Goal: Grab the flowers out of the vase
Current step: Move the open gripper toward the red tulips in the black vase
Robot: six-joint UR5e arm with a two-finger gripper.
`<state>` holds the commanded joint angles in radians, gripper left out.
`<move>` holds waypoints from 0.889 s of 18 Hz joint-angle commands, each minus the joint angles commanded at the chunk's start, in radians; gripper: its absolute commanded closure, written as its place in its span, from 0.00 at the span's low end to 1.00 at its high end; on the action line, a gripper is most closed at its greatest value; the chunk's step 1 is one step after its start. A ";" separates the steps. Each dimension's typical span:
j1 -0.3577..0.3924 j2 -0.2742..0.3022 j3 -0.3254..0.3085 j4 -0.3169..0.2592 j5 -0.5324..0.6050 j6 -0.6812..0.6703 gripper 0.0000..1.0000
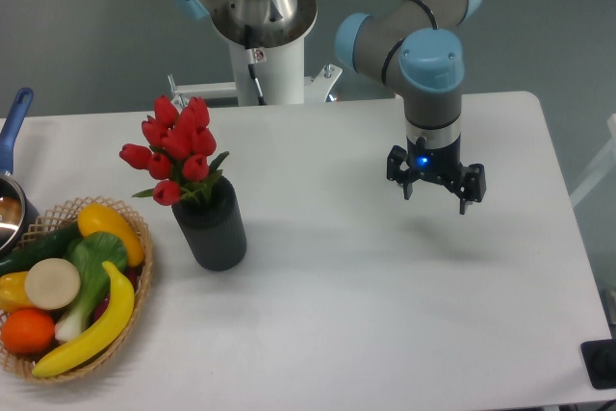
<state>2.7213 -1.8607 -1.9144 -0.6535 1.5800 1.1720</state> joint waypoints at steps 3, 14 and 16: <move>0.000 0.002 -0.003 0.002 0.000 -0.002 0.00; -0.029 0.025 -0.060 0.020 -0.368 0.006 0.00; -0.060 0.032 -0.074 0.020 -0.370 0.005 0.00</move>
<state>2.6616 -1.8286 -1.9880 -0.6335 1.2103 1.1766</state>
